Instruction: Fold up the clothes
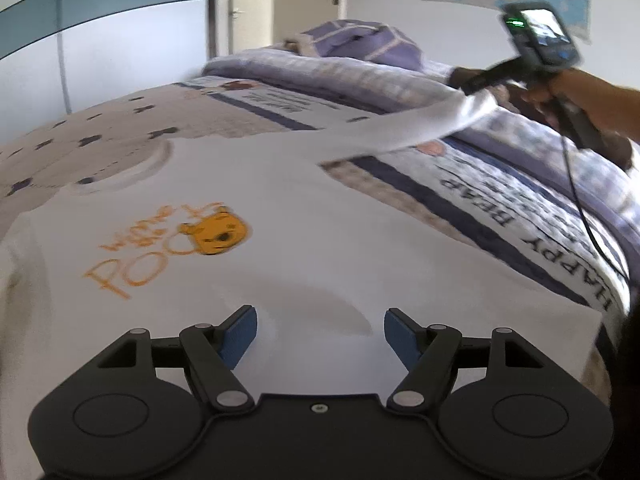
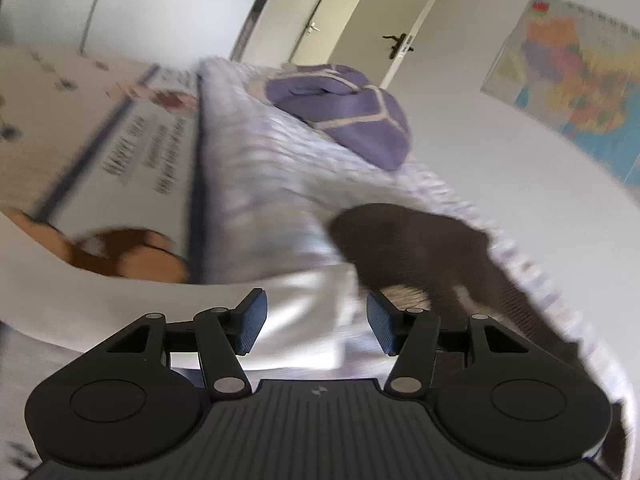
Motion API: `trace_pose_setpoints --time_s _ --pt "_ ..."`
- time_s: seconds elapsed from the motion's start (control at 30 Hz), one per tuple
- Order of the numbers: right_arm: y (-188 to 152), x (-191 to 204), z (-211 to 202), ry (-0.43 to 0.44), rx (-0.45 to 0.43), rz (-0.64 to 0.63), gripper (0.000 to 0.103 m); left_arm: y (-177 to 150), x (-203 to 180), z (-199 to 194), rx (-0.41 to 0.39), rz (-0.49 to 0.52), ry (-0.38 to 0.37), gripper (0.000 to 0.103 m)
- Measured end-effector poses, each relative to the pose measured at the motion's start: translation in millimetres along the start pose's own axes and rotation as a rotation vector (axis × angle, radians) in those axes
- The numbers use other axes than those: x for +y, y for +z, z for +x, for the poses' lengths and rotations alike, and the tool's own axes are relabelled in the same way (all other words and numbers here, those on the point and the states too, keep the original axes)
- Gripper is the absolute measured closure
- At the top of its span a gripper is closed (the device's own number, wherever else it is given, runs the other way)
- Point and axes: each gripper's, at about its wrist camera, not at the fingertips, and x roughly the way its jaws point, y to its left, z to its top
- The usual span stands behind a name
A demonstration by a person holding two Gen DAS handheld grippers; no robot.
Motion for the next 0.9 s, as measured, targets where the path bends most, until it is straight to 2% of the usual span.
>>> trace_pose_setpoints --time_s 0.13,0.3,0.47,0.57,0.67,0.9 --pt "-4 25 -18 0.140 0.015 0.054 0.041 4 30 -9 0.006 -0.077 0.085 0.035" --pt "-7 56 -27 0.381 0.092 0.152 0.042 7 74 -17 0.025 -0.184 0.197 0.035" --pt "-15 80 -17 0.616 0.182 0.309 0.044 5 113 -18 0.098 -0.232 0.323 0.036" --pt "-21 94 -10 0.755 0.237 0.406 0.049 5 131 -22 0.113 -0.297 0.346 0.036" --pt "-27 108 -1 0.880 0.289 0.505 0.052 4 130 -22 0.112 -0.284 0.370 0.036" --pt "-48 134 44 1.017 0.362 0.762 0.055 0 121 -18 0.108 -0.226 0.421 0.034"
